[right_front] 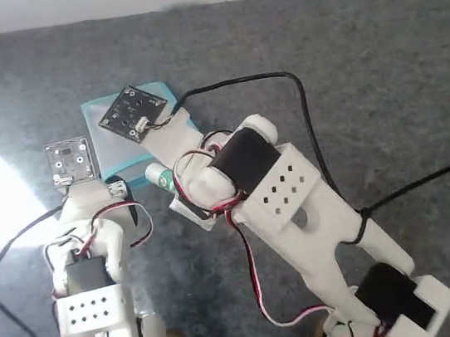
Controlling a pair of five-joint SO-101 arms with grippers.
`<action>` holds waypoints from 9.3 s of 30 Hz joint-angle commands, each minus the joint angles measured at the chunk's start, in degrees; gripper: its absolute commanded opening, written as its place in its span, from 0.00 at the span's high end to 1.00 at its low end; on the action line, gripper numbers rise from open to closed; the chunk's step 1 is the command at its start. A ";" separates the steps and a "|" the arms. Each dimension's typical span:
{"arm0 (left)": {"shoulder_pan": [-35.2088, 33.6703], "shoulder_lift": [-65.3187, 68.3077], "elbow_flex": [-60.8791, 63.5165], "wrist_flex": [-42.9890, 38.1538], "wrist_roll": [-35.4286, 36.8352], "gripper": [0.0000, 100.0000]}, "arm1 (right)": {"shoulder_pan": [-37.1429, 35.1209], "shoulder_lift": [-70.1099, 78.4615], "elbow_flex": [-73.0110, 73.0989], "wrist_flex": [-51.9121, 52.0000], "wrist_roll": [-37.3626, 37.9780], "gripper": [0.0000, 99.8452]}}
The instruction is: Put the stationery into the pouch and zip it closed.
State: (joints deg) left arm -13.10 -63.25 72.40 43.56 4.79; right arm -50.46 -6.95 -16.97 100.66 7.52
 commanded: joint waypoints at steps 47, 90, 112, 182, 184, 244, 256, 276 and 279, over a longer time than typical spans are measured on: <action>-0.53 -0.44 -1.01 0.35 -0.44 0.99 | 9.71 14.02 -4.31 -34.07 -1.23 0.49; -3.25 0.09 -41.01 16.62 0.79 0.99 | 23.25 -43.65 52.48 -41.71 -1.58 0.82; 1.32 0.09 -41.10 20.22 4.40 0.99 | 5.58 -48.48 71.47 -61.85 -1.05 0.66; 9.58 0.09 -53.76 26.37 4.48 0.99 | 11.12 -49.98 60.40 -56.66 4.31 0.66; 9.58 0.09 -53.93 26.90 4.48 0.99 | 12.09 -49.89 61.36 -58.15 4.66 0.66; 3.96 -0.53 -35.74 30.07 -9.76 0.82 | 16.75 -49.98 71.56 -66.59 18.73 0.99; 10.29 -0.44 -38.90 32.26 -9.76 0.82 | 15.34 -48.92 71.56 -66.51 18.46 0.99; 12.04 -0.44 -37.05 37.19 -15.47 0.75 | 18.51 -41.36 66.73 -66.95 9.05 0.99; 14.95 -0.18 -38.11 39.21 -19.52 0.73 | 18.95 -39.78 65.85 -66.77 8.97 0.99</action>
State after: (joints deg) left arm -0.79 -63.34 37.05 81.19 -11.38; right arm -32.26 -48.88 52.57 34.37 17.36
